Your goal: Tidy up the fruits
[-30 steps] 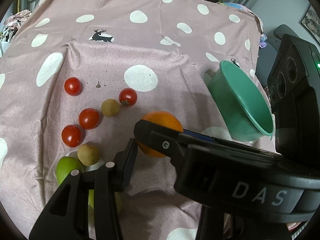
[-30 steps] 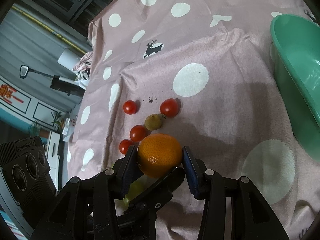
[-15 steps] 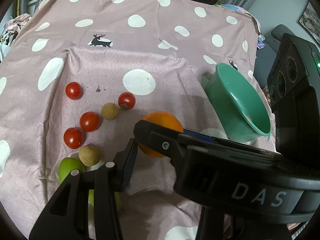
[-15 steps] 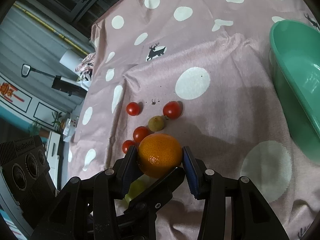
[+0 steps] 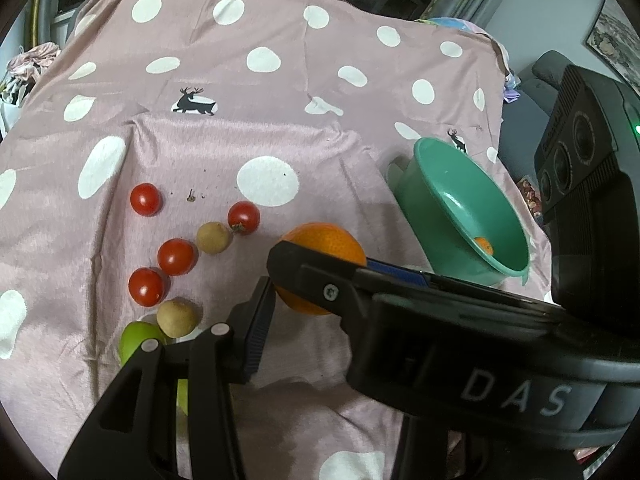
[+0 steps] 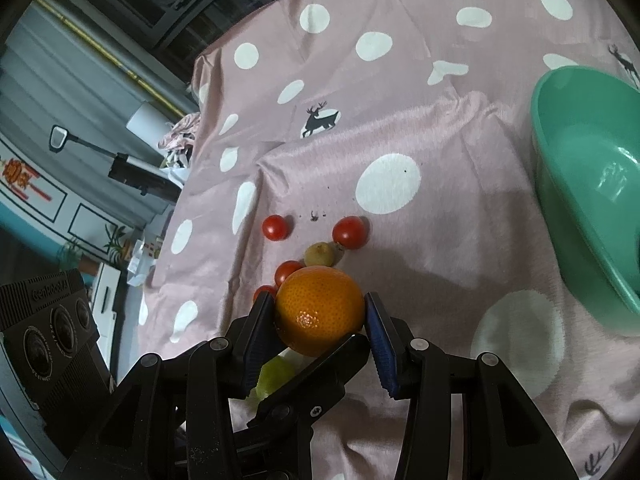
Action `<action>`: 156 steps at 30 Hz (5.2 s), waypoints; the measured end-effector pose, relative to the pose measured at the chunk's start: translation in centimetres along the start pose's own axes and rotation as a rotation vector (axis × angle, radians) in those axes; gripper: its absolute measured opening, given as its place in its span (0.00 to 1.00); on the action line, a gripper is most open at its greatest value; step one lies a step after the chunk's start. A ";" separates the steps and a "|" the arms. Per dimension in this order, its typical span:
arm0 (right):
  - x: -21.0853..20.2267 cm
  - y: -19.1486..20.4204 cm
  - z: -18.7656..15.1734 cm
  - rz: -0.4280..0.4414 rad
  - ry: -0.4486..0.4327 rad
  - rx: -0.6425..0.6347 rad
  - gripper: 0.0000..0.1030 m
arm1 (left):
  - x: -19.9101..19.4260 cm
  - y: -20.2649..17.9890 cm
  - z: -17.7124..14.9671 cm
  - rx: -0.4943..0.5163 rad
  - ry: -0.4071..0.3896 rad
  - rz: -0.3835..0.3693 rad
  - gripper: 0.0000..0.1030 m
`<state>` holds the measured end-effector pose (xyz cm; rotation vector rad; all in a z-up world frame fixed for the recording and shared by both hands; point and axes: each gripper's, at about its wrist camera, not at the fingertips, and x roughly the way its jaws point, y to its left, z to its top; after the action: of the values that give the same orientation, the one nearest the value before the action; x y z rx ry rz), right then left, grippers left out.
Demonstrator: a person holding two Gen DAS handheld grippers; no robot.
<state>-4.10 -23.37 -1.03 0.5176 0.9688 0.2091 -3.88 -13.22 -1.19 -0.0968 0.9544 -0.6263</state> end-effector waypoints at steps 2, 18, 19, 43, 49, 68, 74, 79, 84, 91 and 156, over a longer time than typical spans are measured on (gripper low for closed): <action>-0.1 0.1 0.0 0.000 -0.006 -0.004 0.47 | -0.2 -0.1 0.0 0.002 -0.005 0.001 0.43; -2.6 0.6 0.0 0.003 -0.075 -0.034 0.47 | -1.6 -2.0 0.5 0.058 -0.063 -0.003 0.43; -2.7 0.6 0.1 0.002 -0.080 -0.035 0.47 | -1.7 -2.2 0.5 0.062 -0.065 -0.004 0.43; -8.4 -2.0 0.7 -0.009 -0.240 -0.010 0.47 | -1.6 -8.8 2.4 0.219 -0.118 -0.033 0.42; -9.7 -3.6 0.8 -0.026 -0.272 0.022 0.47 | -0.6 -10.7 2.9 0.251 -0.108 -0.057 0.42; -12.2 -8.8 0.7 -0.094 -0.327 0.140 0.47 | 3.4 -15.4 3.4 0.325 -0.052 -0.132 0.42; -12.5 -10.1 0.6 -0.110 -0.328 0.171 0.47 | 4.5 -16.2 3.4 0.333 -0.033 -0.143 0.42; -12.3 -11.2 0.7 -0.120 -0.320 0.197 0.47 | 5.6 -16.5 3.5 0.329 -0.010 -0.156 0.42; -12.0 -12.1 0.7 -0.130 -0.305 0.225 0.47 | 6.5 -16.5 3.3 0.312 0.013 -0.171 0.42; -11.8 -12.8 0.7 -0.148 -0.290 0.245 0.47 | 7.3 -16.7 3.3 0.301 0.031 -0.189 0.42; -10.7 -14.4 1.5 -0.238 -0.299 0.329 0.47 | 9.2 -16.1 4.1 0.266 0.042 -0.149 0.42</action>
<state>-9.63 -40.44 0.19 0.7054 0.7649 -0.2412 -4.20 -32.20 0.04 0.0828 0.9014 -0.8904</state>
